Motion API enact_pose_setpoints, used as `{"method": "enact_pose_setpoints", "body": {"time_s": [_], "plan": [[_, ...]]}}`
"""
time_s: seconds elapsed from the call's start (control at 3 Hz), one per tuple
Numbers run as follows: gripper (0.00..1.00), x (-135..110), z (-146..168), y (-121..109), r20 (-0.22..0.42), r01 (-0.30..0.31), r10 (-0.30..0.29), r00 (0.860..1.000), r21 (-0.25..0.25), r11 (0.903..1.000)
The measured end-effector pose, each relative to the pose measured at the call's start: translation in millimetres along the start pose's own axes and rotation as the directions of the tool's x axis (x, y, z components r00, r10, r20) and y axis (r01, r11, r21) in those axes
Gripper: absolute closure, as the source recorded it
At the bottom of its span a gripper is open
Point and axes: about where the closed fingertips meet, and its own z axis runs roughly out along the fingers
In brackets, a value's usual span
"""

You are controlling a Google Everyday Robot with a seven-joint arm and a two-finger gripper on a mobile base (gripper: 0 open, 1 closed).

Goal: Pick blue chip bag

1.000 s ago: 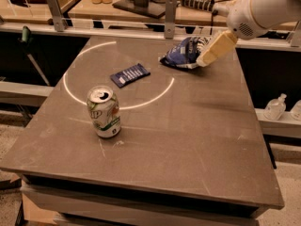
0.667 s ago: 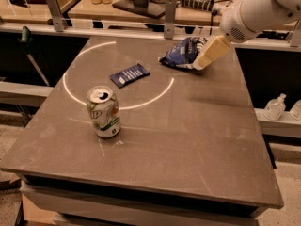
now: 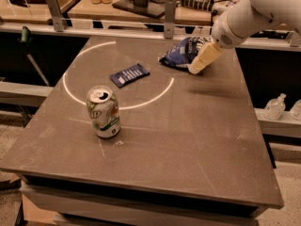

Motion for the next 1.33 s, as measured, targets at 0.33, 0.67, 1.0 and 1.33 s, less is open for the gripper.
{"method": "enact_pose_setpoints", "body": {"time_s": [0.33, 0.67, 1.0, 1.33], "plan": [[0.18, -5, 21, 3, -0.012, 0.005, -0.006, 1.0, -0.05, 0.9987], [0.42, -11, 30, 15, -0.004, 0.033, -0.034, 0.999, -0.108, 0.9935], [0.64, -18, 33, 32, 0.005, 0.069, -0.069, 0.998, -0.153, 0.9859], [0.88, -22, 34, 48, 0.014, 0.1, -0.099, 0.995, -0.186, 0.9774]]}}
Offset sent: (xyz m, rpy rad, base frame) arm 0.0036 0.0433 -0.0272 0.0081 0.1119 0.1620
